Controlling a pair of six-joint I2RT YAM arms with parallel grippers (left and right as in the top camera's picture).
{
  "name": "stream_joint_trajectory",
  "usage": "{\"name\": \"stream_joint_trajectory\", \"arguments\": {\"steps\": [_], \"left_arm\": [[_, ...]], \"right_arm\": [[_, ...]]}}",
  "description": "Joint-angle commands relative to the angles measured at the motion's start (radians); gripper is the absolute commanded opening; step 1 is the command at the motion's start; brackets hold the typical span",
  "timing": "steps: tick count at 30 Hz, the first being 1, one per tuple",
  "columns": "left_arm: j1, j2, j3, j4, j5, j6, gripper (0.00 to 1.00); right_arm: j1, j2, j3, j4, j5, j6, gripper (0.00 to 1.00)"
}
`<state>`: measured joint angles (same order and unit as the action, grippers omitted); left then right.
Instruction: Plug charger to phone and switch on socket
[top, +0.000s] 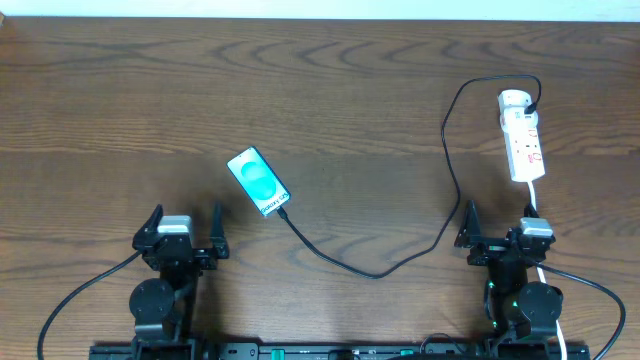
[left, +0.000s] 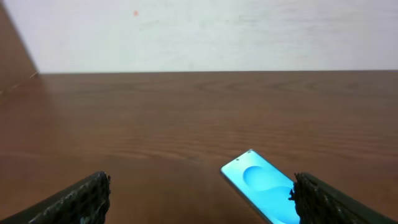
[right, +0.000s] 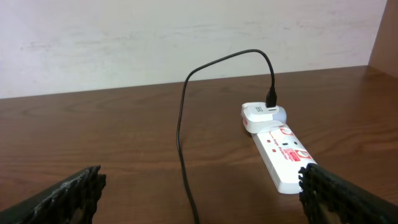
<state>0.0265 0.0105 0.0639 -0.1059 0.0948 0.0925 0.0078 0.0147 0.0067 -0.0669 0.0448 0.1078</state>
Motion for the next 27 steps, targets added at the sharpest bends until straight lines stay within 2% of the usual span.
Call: {"name": "stream_joint_trajectory", "arguments": {"steps": [1,5,16,27], "left_arm": [[0.007,0.0,-0.011,0.011,0.115,0.057,0.93],[0.007,0.0,-0.011,0.014,0.186,0.057,0.93],[0.007,0.0,-0.011,-0.062,0.185,0.057,0.94],[0.007,0.002,-0.011,-0.058,0.185,0.057,0.93]], "right_arm": [[0.005,-0.01,-0.001,-0.004,0.013,0.008,0.99],[0.005,-0.01,-0.001,-0.004,0.013,0.008,0.99],[0.005,-0.01,-0.001,-0.004,0.013,0.008,0.99],[0.005,-0.01,-0.001,-0.004,0.013,0.008,0.99]]}}
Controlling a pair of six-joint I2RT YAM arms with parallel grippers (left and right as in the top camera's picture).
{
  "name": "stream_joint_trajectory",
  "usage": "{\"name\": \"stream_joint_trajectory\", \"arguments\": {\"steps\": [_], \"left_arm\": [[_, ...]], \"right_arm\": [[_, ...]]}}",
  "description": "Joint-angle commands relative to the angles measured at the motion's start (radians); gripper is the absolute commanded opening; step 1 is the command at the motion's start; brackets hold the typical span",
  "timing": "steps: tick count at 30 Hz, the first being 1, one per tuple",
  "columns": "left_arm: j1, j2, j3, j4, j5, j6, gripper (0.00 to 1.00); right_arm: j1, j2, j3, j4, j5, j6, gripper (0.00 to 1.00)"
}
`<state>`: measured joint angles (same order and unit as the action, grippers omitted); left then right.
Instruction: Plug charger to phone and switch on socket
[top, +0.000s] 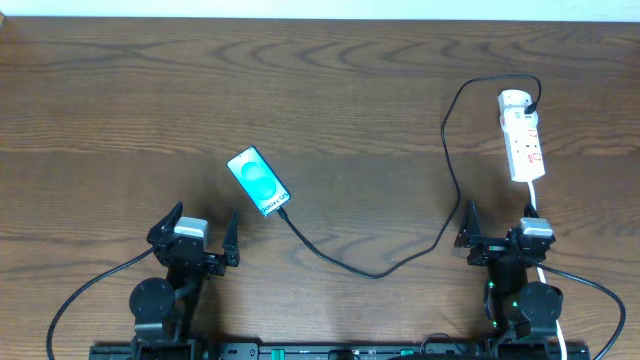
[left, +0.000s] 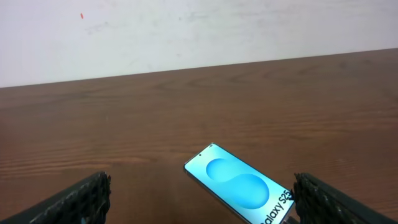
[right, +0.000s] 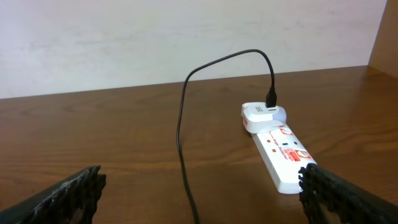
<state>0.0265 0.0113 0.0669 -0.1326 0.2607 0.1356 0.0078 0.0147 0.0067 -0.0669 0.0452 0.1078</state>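
A phone (top: 258, 181) with a lit blue screen lies face up, angled, left of centre; it also shows in the left wrist view as the phone (left: 242, 185). A black charger cable (top: 400, 262) runs from the phone's lower end to a white adapter (top: 514, 100) plugged into the white power strip (top: 525, 145). Whether the cable tip is seated in the phone cannot be told. My left gripper (top: 200, 238) stands open near the front edge, turned toward the phone. My right gripper (top: 505, 238) is open, just short of the strip's near end (right: 283, 163).
The wooden table (top: 330, 90) stretches back to a pale wall (right: 186, 37). The strip's own white lead (top: 545, 275) runs down past my right arm. Black arm cables (top: 90, 290) trail at the front corners.
My left gripper has shifted a little right and turned clockwise, so the phone now sits more centred in its wrist view. The right arm, phone, cable and strip have not moved.
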Motion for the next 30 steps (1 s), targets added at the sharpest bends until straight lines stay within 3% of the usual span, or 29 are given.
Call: {"name": "stream_joint_trajectory", "arguments": {"steps": [1,30], "left_arm": [[0.007,0.001,-0.014,-0.031,0.019,0.014,0.93],[0.007,0.001,-0.014,-0.031,0.019,0.014,0.93]], "right_arm": [[0.005,-0.01,-0.001,-0.004,0.012,0.008,0.99],[0.005,-0.01,-0.001,-0.004,0.012,0.008,0.99]]}}
